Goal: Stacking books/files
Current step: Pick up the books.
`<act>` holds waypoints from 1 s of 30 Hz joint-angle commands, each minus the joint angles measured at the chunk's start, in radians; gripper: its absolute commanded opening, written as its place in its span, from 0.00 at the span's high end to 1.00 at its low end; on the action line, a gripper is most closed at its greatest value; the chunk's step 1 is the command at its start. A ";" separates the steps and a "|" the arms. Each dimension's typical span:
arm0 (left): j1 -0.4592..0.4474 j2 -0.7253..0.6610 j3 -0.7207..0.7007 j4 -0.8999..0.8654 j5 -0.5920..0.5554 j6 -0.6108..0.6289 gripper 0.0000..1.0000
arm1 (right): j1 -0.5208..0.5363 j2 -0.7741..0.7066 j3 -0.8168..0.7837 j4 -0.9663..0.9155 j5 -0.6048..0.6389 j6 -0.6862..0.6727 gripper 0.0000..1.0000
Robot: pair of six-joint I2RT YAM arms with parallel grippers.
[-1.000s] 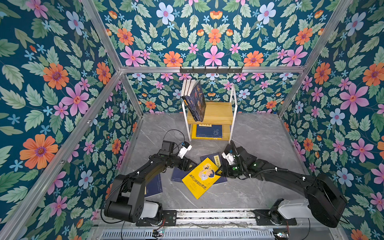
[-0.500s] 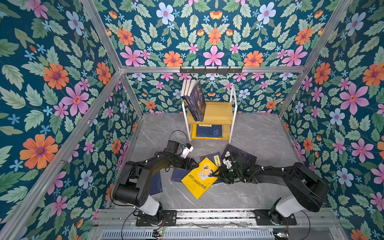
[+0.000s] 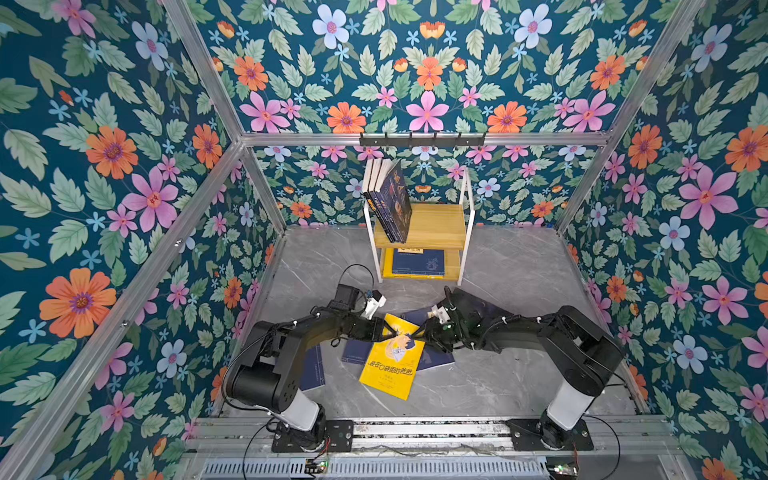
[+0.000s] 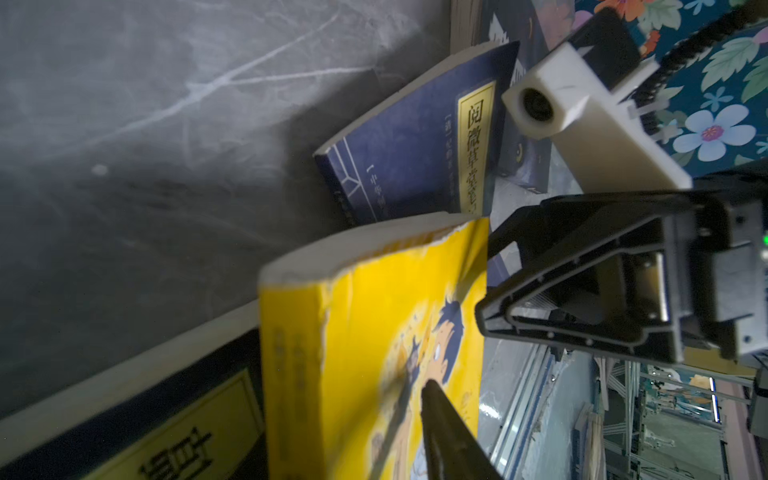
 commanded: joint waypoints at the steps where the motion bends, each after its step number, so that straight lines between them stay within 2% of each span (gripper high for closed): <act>1: -0.002 -0.042 0.005 0.053 0.073 -0.061 0.64 | 0.001 0.024 0.015 0.008 0.004 -0.006 0.50; 4: 0.002 -0.091 -0.004 0.067 0.072 -0.071 0.77 | 0.000 0.016 0.019 0.020 0.002 -0.018 0.51; 7: 0.031 -0.145 -0.015 0.093 0.068 -0.083 0.98 | -0.008 -0.021 0.032 -0.002 -0.003 -0.046 0.50; 8: 0.047 -0.166 -0.016 0.096 0.064 -0.086 1.00 | -0.010 -0.048 0.034 -0.013 0.002 -0.058 0.50; 12: 0.098 -0.251 -0.016 0.114 0.049 -0.082 1.00 | -0.011 -0.187 0.043 -0.076 0.052 -0.178 0.43; 17: 0.145 -0.317 0.065 0.085 0.141 -0.037 1.00 | -0.016 -0.308 0.078 -0.155 0.060 -0.329 0.34; 21: 0.145 -0.331 0.211 -0.050 0.194 0.101 1.00 | -0.016 -0.393 0.060 -0.094 0.070 -0.415 0.28; 25: 0.145 -0.329 0.371 -0.165 0.187 0.205 1.00 | -0.016 -0.490 0.019 0.000 0.085 -0.471 0.23; 30: 0.145 -0.302 0.487 -0.128 0.206 0.169 1.00 | -0.016 -0.583 -0.065 0.184 0.106 -0.541 0.17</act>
